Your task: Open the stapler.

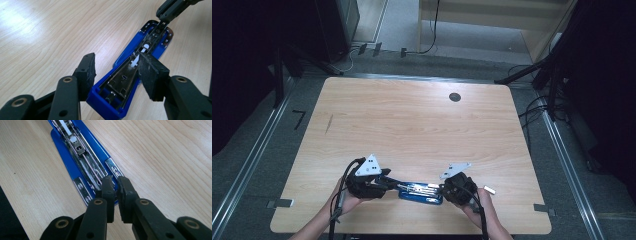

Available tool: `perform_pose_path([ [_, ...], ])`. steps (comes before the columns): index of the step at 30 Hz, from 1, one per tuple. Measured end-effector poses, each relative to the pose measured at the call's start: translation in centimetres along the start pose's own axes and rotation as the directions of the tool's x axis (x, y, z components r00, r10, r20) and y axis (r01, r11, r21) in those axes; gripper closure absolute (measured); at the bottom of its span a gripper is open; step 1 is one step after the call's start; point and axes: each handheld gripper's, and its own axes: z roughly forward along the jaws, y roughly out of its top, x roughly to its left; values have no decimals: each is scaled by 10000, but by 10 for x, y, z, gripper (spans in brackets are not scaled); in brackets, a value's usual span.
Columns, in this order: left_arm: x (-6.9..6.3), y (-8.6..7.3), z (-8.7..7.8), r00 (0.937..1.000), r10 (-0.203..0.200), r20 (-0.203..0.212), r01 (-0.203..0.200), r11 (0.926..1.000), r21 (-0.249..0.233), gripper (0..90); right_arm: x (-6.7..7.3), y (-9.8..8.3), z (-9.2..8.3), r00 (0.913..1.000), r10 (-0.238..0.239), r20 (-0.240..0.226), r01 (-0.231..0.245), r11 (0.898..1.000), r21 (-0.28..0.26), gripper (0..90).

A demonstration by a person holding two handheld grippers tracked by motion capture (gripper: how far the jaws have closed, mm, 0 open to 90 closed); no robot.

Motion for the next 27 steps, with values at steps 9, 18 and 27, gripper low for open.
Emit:
perform_pose_path([
  [9, 0, -13, 2, 9922, 809, -948, -750, 9952, 636, 666, 0, 0, 0, 9999, 141, -27, -140, 9999, 73, 855],
  [18, 6, -16, 1, 9932, 915, -723, -880, 9949, 493, 623, -3, 0, 1, 9998, 106, -187, -106, 9999, 44, 849],
  [27, 14, -13, 1, 9963, 733, -442, -704, 9954, 649, 546, -5, -1, 1, 9995, 66, -315, -67, 10000, -36, 839],
])
